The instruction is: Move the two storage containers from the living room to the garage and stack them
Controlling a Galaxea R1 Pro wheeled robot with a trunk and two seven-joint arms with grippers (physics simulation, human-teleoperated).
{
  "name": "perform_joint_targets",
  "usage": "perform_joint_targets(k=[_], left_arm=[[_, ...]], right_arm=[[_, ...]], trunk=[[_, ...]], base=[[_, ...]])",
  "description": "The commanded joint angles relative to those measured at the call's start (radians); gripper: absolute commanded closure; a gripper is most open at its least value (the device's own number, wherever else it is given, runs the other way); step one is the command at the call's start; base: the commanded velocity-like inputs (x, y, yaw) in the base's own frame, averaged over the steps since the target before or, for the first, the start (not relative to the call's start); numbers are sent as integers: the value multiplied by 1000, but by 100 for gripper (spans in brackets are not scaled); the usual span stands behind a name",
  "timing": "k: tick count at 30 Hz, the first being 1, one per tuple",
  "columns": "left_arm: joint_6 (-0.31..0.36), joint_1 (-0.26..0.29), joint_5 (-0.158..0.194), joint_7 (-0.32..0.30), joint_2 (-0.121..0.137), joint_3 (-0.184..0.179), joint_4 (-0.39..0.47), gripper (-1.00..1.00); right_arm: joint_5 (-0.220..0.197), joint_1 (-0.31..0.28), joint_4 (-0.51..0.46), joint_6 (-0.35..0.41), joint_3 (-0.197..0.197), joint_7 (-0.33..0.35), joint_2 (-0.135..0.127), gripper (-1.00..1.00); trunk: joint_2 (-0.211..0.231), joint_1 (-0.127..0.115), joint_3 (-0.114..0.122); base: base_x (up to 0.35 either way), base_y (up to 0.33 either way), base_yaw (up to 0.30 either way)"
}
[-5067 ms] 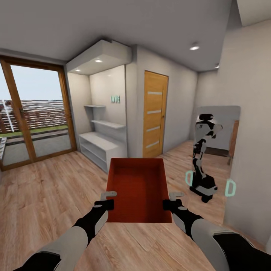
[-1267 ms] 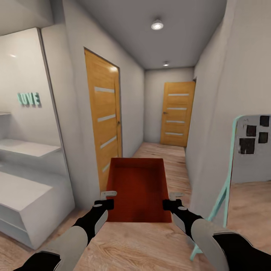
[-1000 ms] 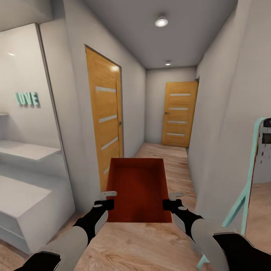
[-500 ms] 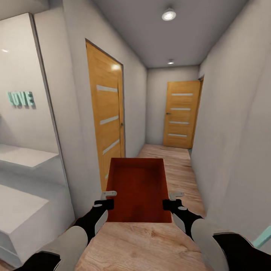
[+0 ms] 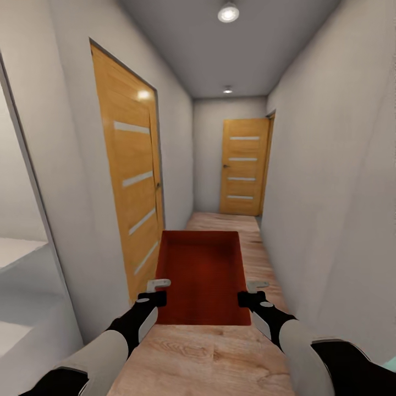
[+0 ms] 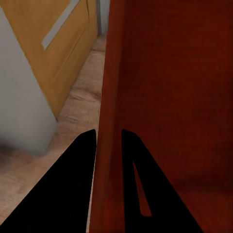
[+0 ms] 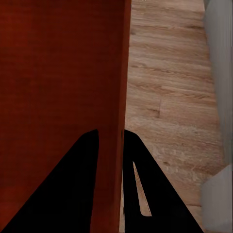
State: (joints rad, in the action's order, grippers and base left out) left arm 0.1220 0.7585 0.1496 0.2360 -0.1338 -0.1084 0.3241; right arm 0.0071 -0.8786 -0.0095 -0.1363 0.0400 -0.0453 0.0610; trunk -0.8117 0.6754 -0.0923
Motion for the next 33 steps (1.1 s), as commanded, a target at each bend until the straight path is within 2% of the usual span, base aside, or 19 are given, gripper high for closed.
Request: perform_joint_targets(k=[1, 11, 30, 31, 33], left_arm=[[-41, 1, -13, 14, 74, 76, 29, 100], [-41, 1, -13, 14, 74, 76, 29, 100], [-41, 1, -13, 14, 74, 76, 29, 100], [-11, 1, 17, 13, 5, 1, 0, 100], [-24, 1, 54, 13, 12, -33, -10, 100]], right_arm=[[-6, -1, 3, -3, -17, -4, 0, 100], [-4, 0, 3, -3, -17, -4, 0, 100], [-4, 0, 3, -4, -19, -5, -1, 100], [-1, 0, 4, -5, 0, -4, -6, 100], [-3, -1, 4, -4, 8, -4, -4, 100]], trunk=[[-1, 1, -2], [-1, 1, -2], [-1, 1, -2], [-1, 1, -2], [-1, 1, -2]], base=[[314, 186, -284], [314, 186, -256], [321, 18, -7], [0, 0, 0], [0, 0, 0]])
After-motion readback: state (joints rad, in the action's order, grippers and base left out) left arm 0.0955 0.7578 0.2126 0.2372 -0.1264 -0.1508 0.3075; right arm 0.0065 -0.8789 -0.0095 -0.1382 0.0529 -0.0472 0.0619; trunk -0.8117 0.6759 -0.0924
